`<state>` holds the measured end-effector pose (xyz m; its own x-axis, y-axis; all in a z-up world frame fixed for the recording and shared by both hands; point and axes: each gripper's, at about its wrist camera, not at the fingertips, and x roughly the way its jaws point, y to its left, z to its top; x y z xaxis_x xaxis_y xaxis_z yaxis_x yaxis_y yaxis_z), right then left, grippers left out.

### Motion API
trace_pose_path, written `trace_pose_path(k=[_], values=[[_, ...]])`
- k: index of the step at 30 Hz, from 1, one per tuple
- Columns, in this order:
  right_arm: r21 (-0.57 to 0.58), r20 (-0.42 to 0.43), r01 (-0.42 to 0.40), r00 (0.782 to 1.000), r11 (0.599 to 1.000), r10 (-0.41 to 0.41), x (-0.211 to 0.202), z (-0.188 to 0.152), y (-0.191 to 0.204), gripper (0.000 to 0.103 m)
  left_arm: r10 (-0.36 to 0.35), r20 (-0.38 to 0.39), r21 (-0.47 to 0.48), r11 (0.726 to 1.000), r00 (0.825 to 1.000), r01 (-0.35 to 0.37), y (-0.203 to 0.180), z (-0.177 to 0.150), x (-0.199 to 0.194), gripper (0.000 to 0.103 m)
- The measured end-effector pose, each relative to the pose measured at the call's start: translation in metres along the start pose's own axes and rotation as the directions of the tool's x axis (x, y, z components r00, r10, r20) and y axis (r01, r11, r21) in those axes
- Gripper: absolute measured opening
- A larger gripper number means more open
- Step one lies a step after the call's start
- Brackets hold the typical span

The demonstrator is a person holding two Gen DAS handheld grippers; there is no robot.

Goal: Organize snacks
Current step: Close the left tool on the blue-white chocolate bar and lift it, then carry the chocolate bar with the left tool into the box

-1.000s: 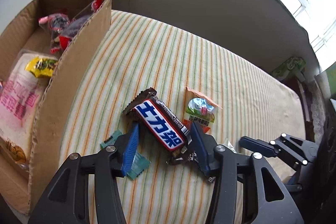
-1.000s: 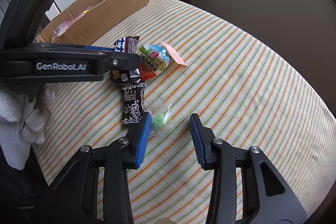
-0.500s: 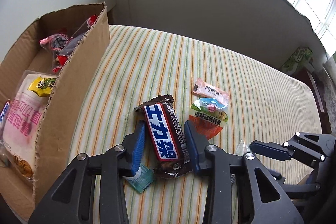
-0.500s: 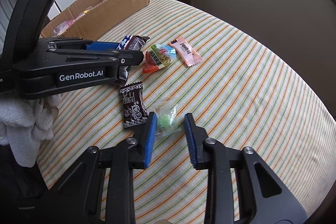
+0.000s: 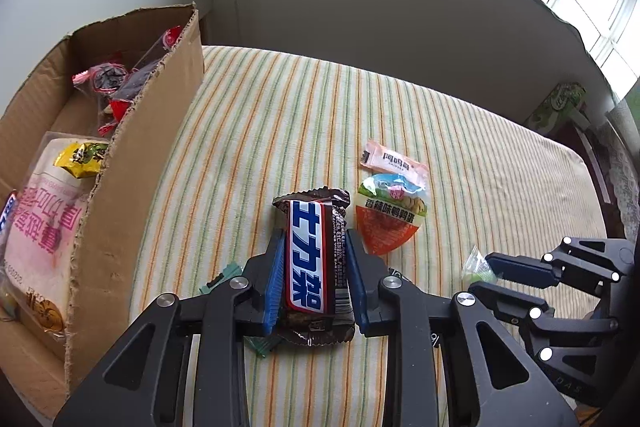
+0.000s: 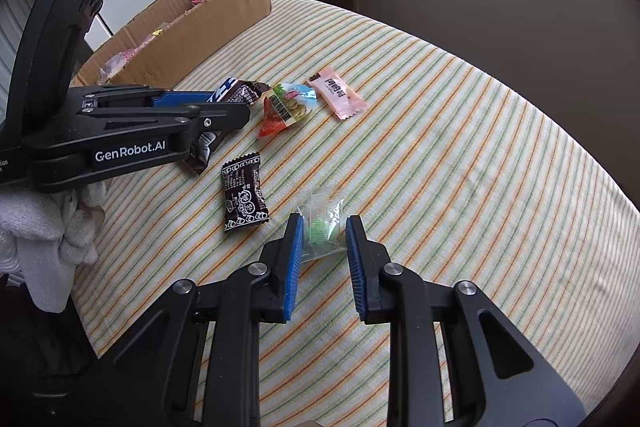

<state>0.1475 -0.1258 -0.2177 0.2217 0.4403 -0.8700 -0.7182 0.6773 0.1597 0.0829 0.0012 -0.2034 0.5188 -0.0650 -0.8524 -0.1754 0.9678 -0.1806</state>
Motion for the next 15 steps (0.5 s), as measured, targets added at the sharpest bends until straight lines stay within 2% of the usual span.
trace_pose_path(k=[8, 15], values=[[0.028, 0.035, 0.006, 0.999, 1.000, -0.007, -0.020, 0.000, -0.004, 0.023, -0.031, 0.016, -0.032, 0.999, 0.999, 0.031, 0.014, 0.001, -0.021, 0.027], [0.025, 0.063, 0.021, 0.998, 0.999, -0.022, -0.040, 0.014, 0.000, 0.023, -0.057, 0.053, -0.039, 0.997, 0.997, 0.059, 0.027, 0.009, -0.052, 0.027]])
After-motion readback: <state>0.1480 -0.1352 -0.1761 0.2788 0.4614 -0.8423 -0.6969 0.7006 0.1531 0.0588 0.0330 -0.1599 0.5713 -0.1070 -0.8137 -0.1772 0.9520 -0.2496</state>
